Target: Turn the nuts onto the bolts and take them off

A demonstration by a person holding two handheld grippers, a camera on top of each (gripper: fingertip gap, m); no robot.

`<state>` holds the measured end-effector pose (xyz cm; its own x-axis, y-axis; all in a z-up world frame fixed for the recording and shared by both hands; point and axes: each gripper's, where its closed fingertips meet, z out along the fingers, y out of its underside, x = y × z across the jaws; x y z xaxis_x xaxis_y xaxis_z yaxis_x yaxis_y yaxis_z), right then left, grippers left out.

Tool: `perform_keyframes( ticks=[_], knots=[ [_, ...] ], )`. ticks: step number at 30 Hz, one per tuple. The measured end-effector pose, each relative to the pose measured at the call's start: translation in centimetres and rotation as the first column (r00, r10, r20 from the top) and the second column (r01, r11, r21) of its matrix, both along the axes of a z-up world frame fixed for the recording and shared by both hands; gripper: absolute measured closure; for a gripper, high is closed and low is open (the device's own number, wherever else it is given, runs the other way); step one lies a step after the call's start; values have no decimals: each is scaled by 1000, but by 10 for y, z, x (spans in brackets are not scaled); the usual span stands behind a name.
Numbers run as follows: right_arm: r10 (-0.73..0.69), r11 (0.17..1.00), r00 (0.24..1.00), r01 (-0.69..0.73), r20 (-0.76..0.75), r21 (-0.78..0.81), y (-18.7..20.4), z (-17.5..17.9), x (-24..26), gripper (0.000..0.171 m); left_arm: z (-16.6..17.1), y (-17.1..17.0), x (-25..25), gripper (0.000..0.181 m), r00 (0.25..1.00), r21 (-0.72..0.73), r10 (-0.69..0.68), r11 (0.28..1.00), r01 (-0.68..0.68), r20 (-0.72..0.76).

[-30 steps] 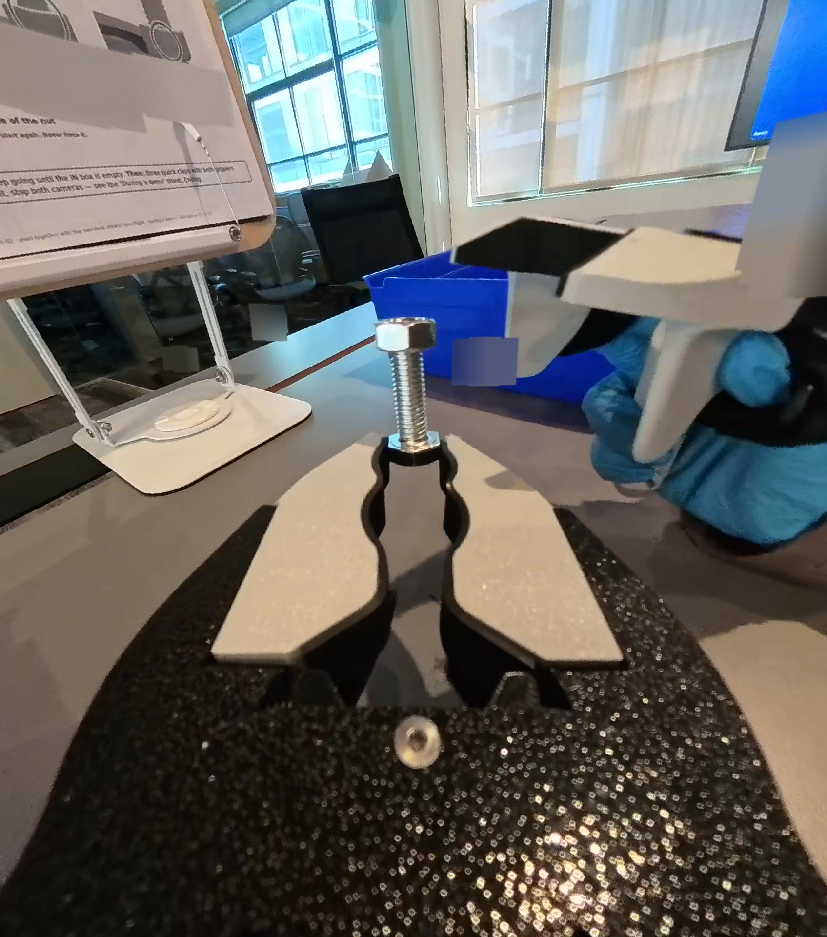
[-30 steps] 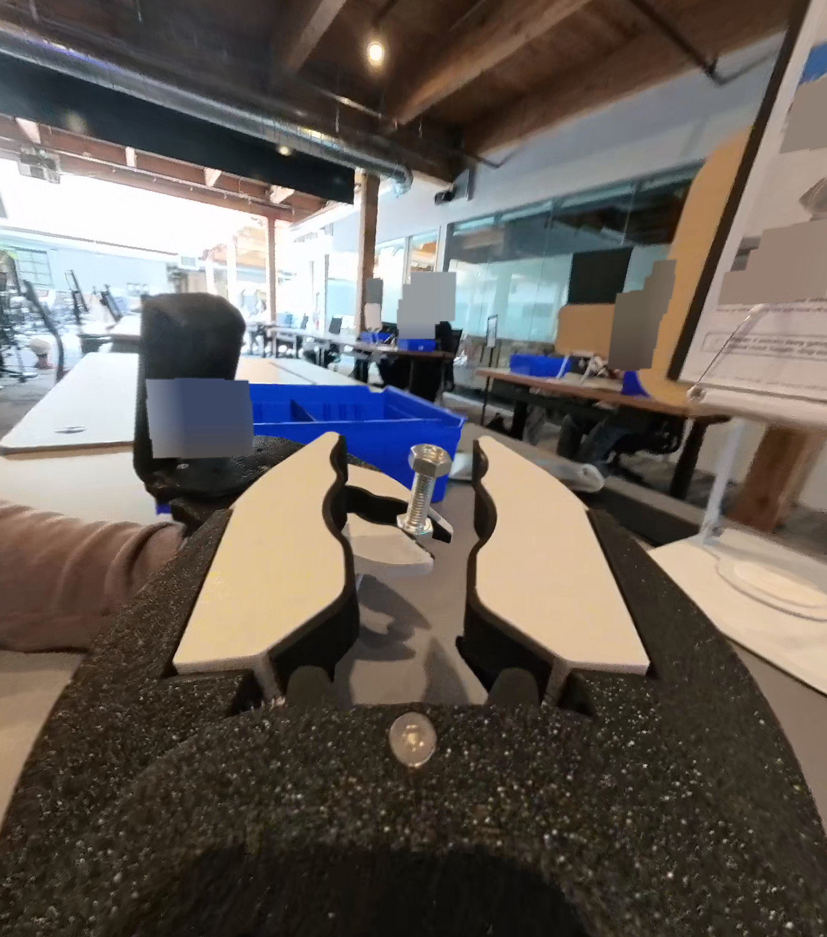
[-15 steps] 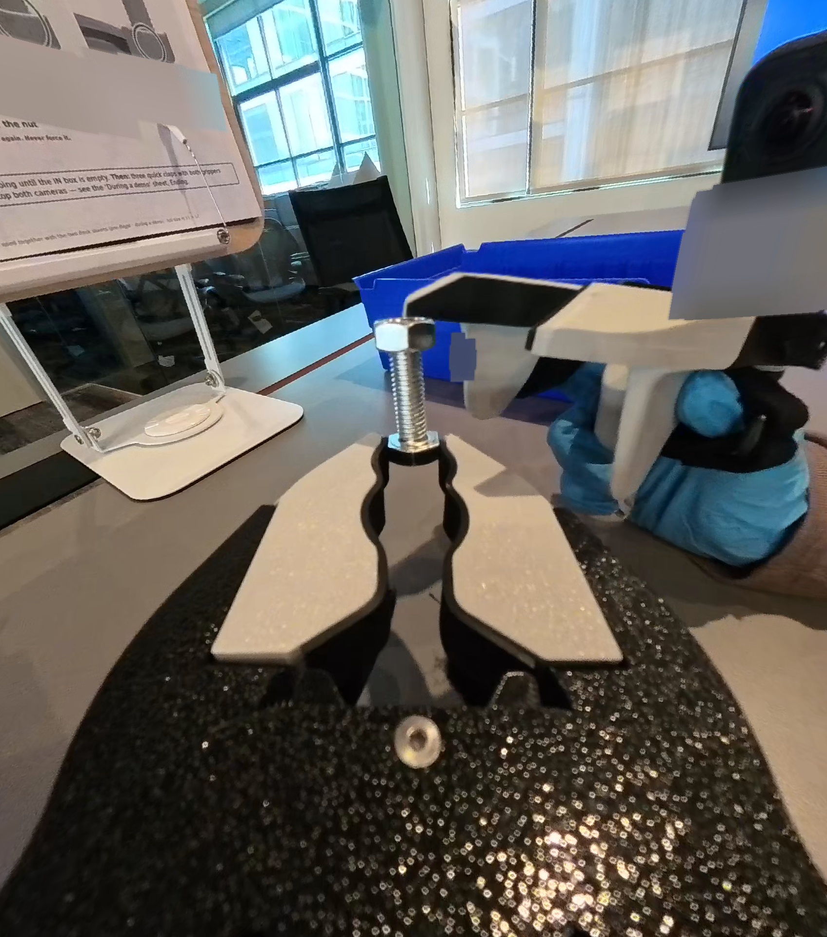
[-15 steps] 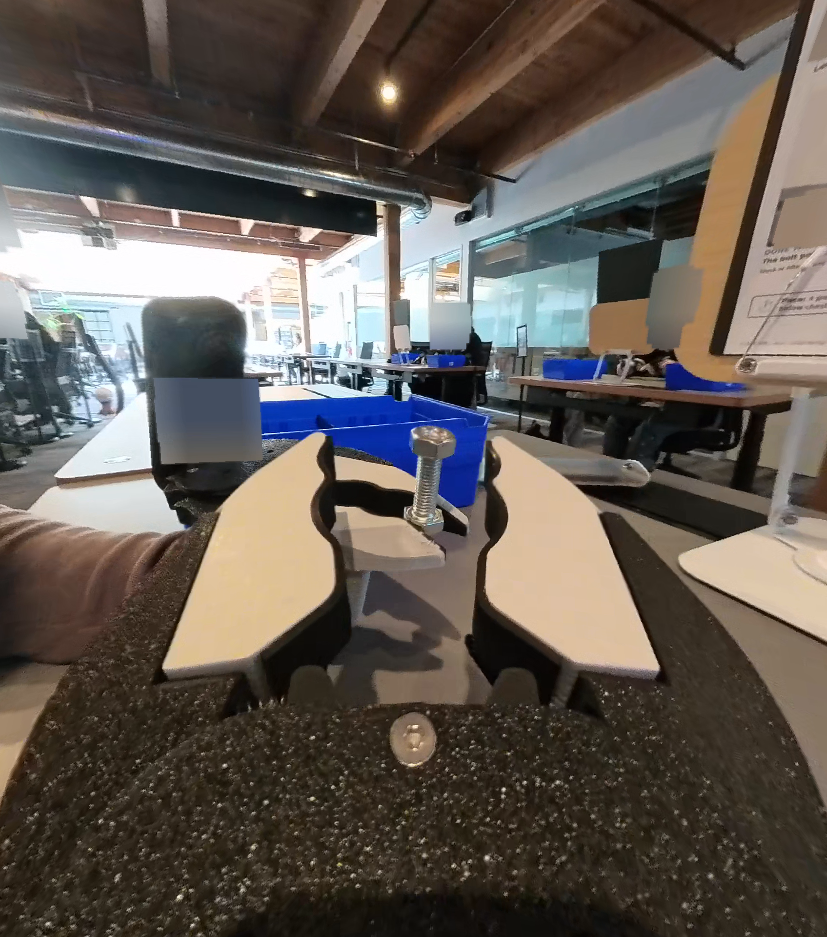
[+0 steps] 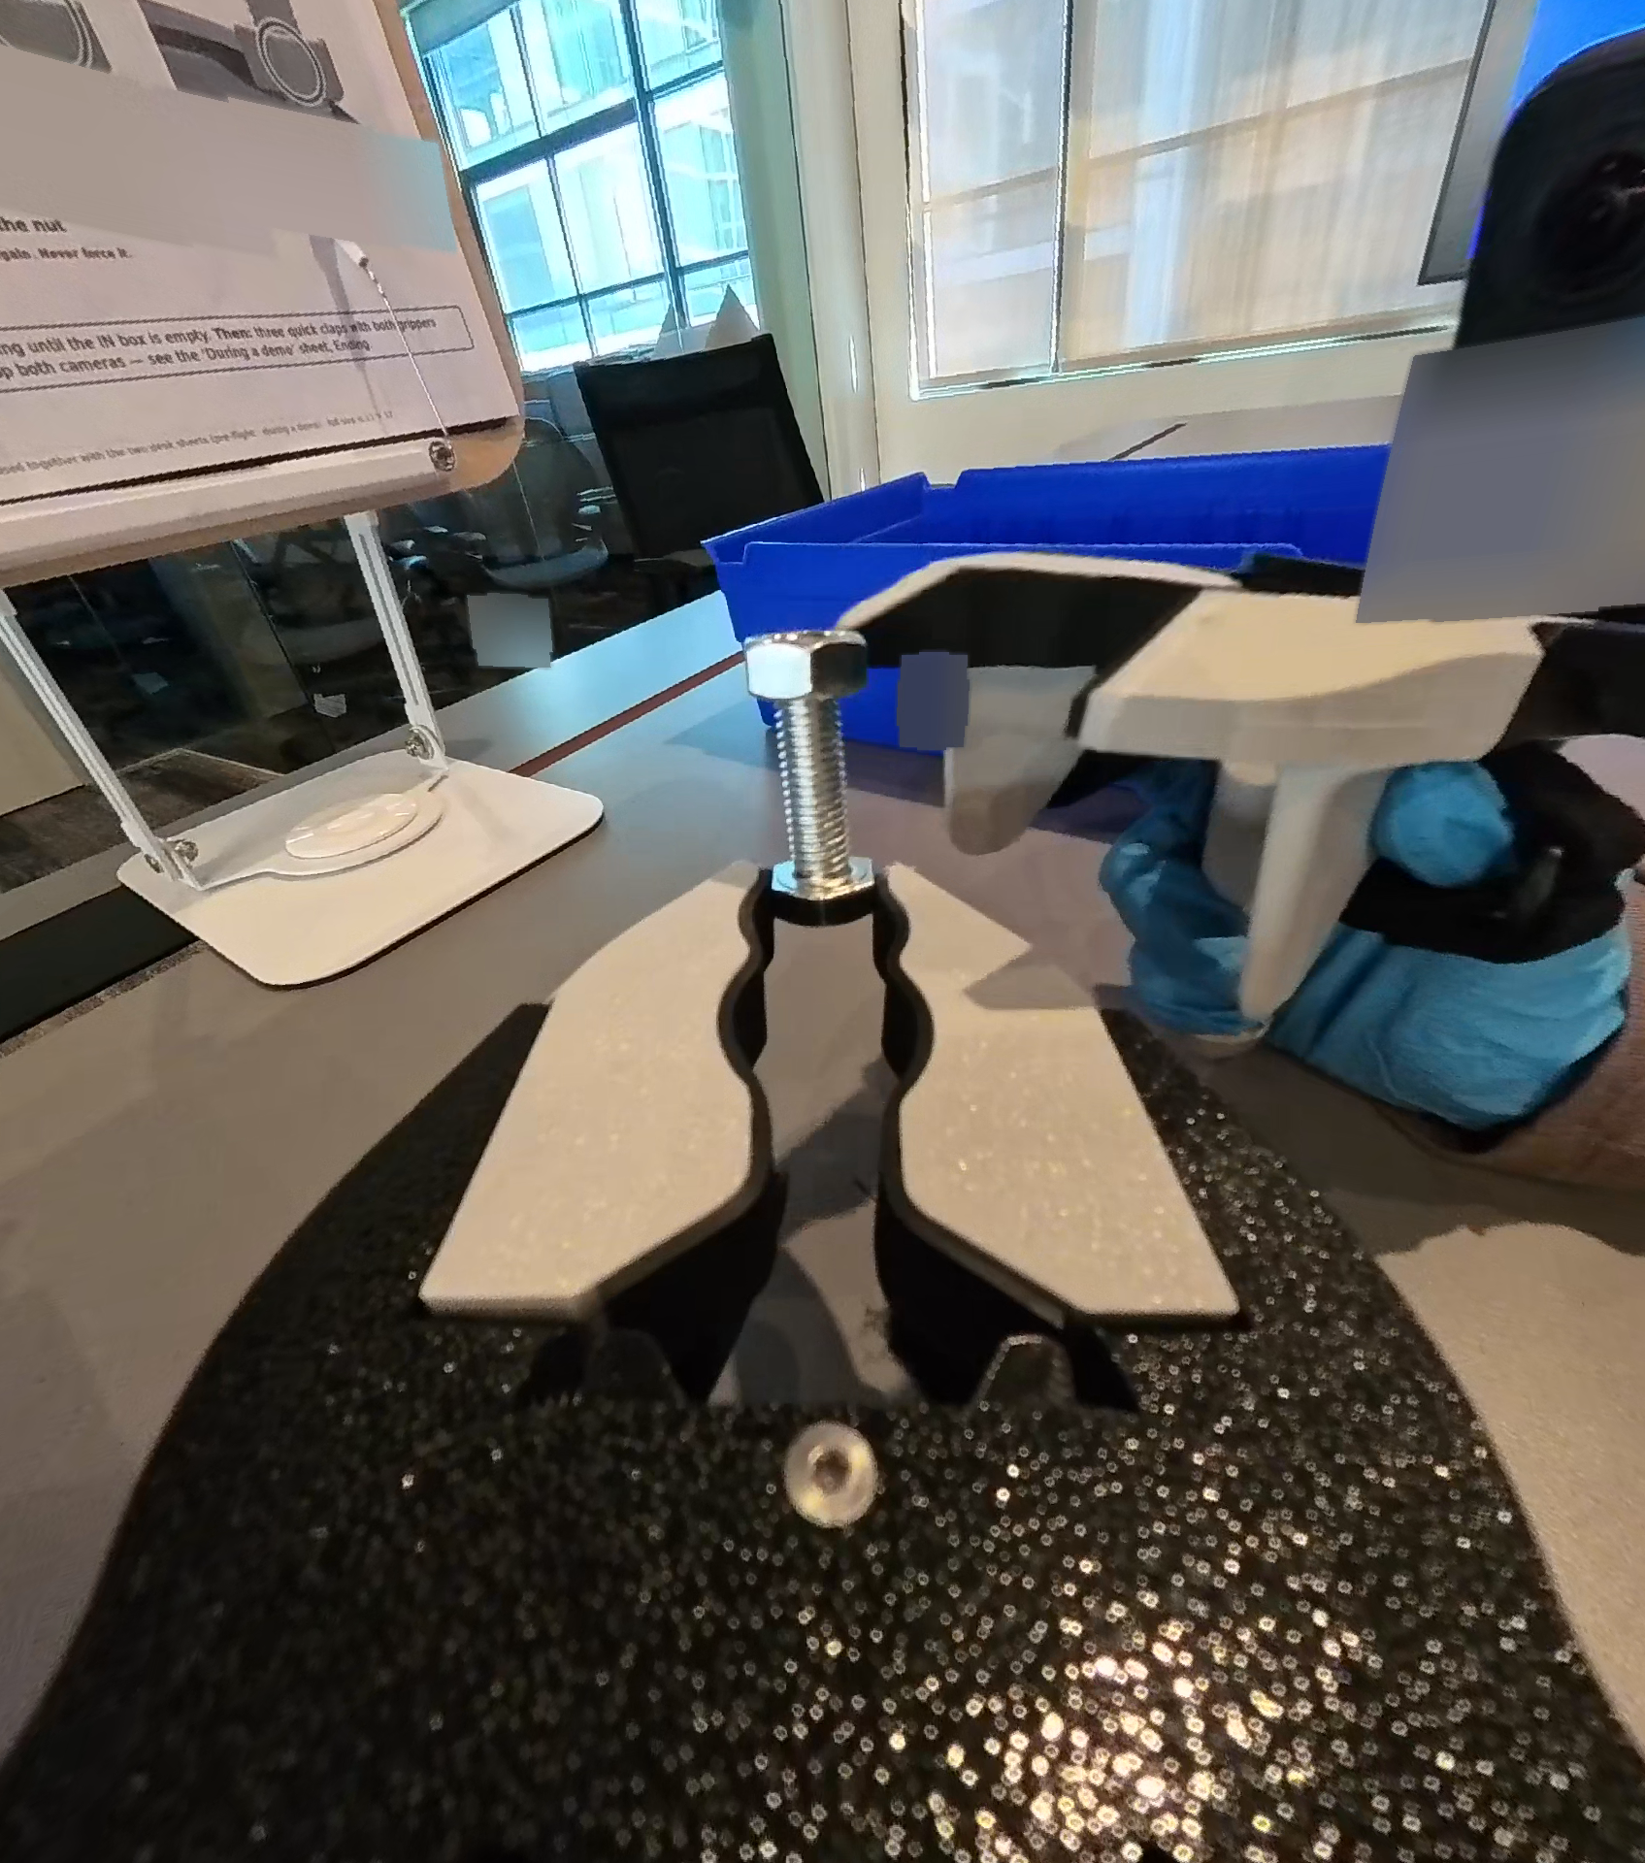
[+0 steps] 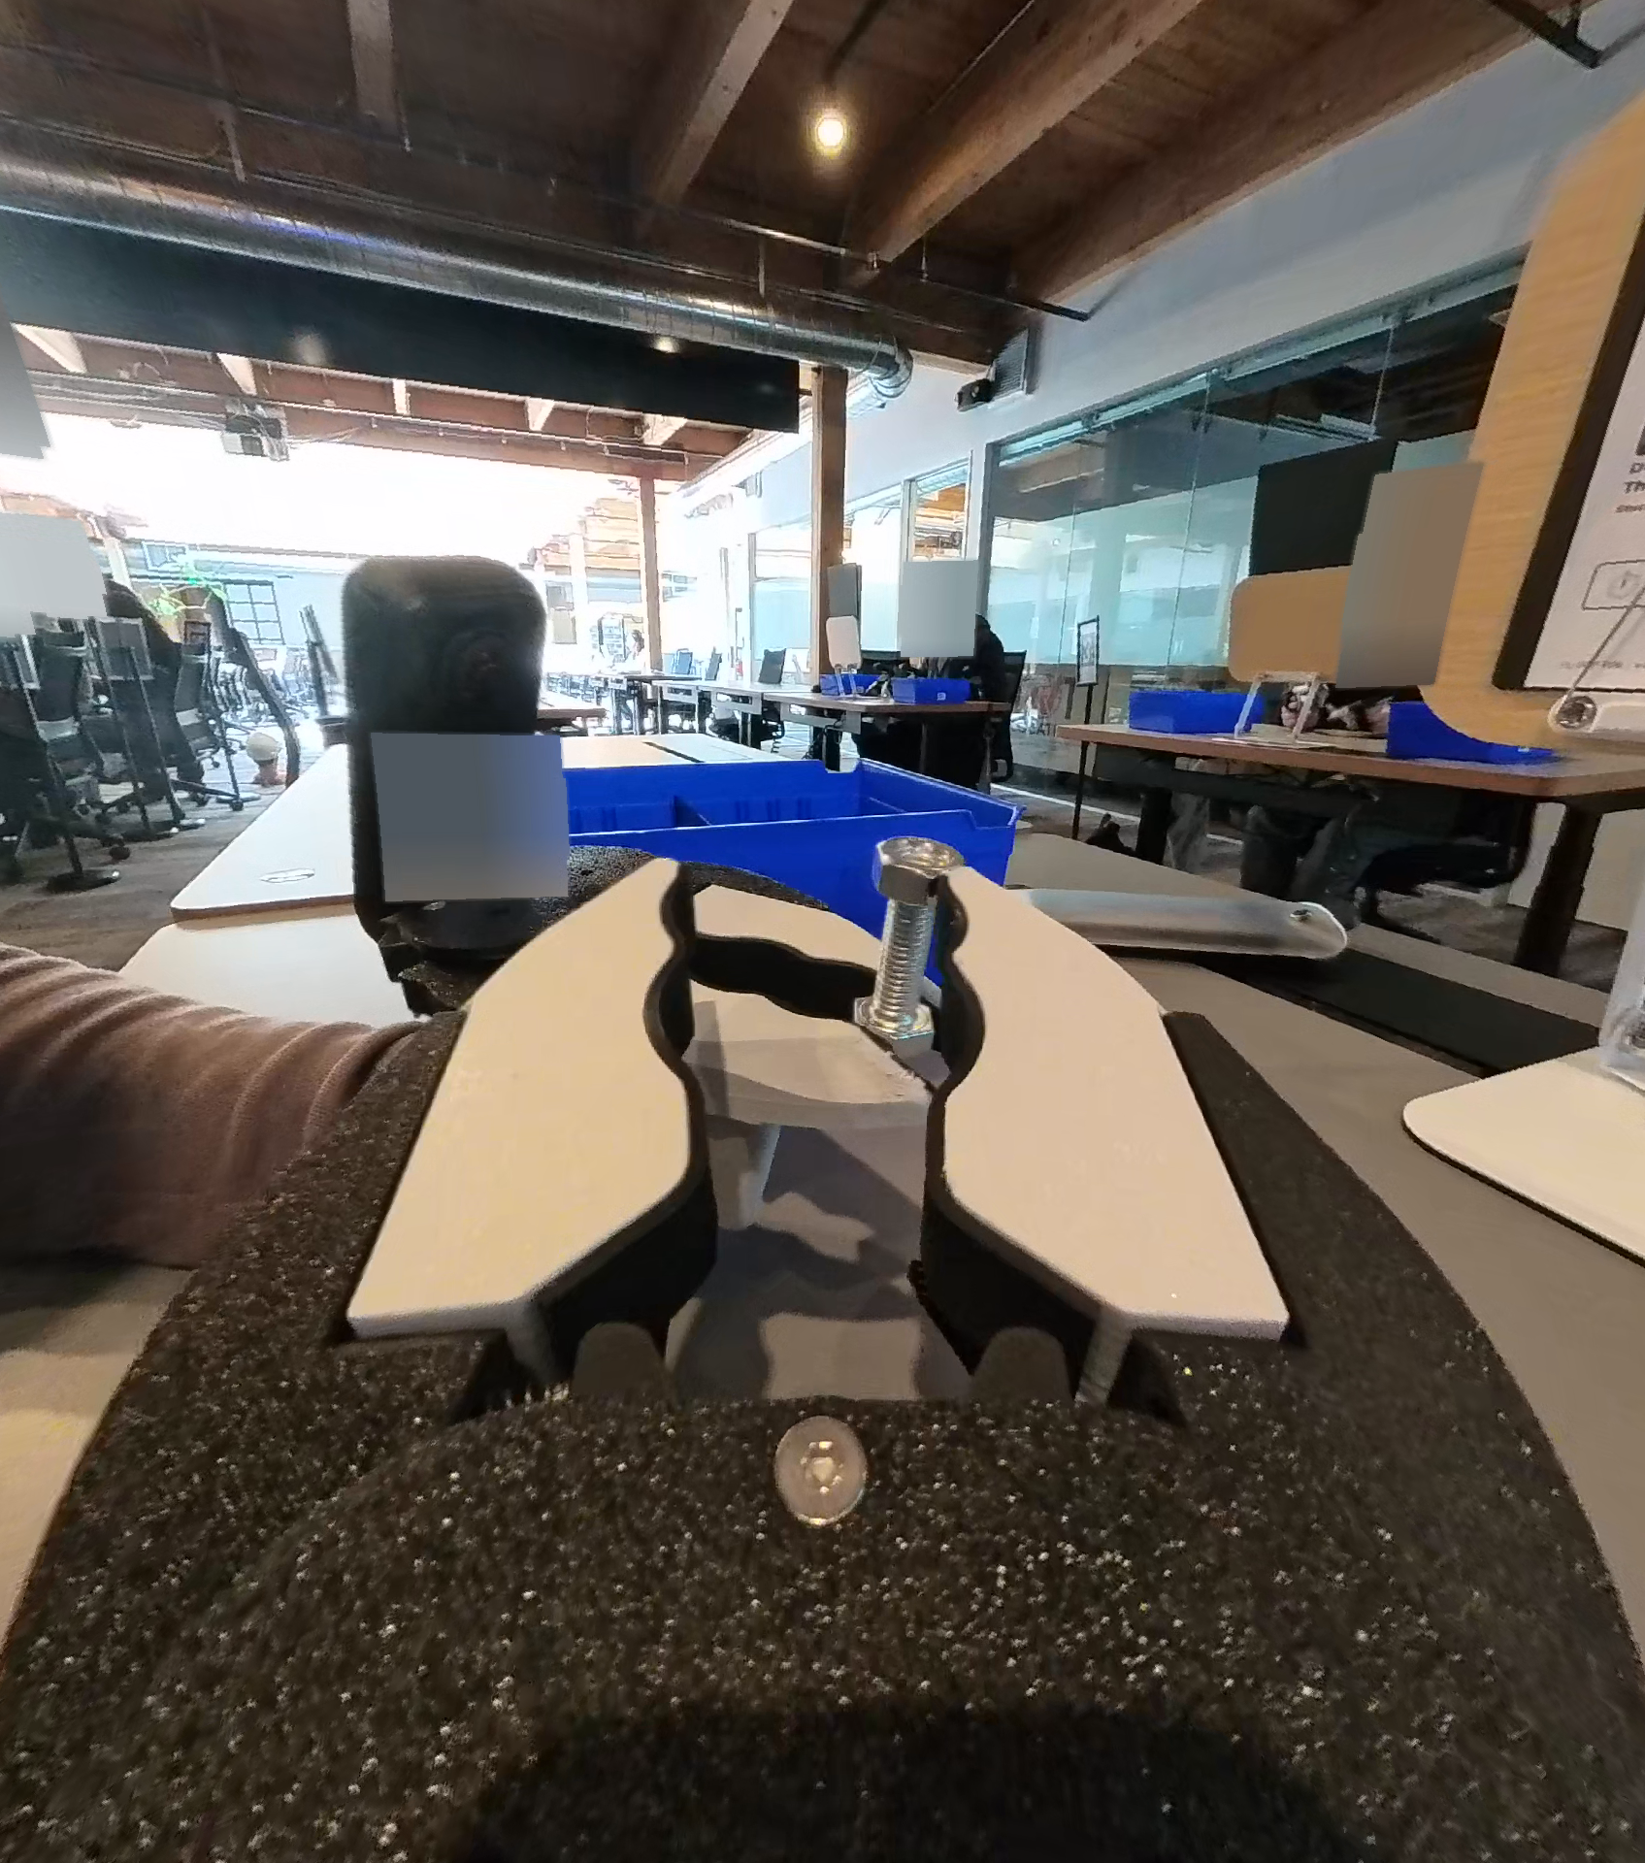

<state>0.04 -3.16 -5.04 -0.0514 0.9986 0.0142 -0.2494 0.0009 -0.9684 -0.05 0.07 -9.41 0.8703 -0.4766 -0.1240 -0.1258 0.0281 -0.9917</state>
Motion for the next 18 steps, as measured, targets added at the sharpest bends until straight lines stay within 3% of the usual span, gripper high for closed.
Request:
perform_keyframes(
  ticks=[8, 13, 18],
  knots=[
    [-13, 1000, 1000, 13, 7, 10, 1, -1, -1, 124, -1, 1, 0, 163, 1000, -4, 3, 1000, -3, -6],
    [-38, 999, 999, 38, 6, 13, 3, -1, 3, 133, -1, 1, -1, 163, 1000, -9, 6, 1000, -6, -2],
    [-72, 997, 997, 71, 16, 31, 7, -2, -1, 127, -2, 2, 0, 163, 1000, -13, 6, 1000, -6, -12]
  ],
)
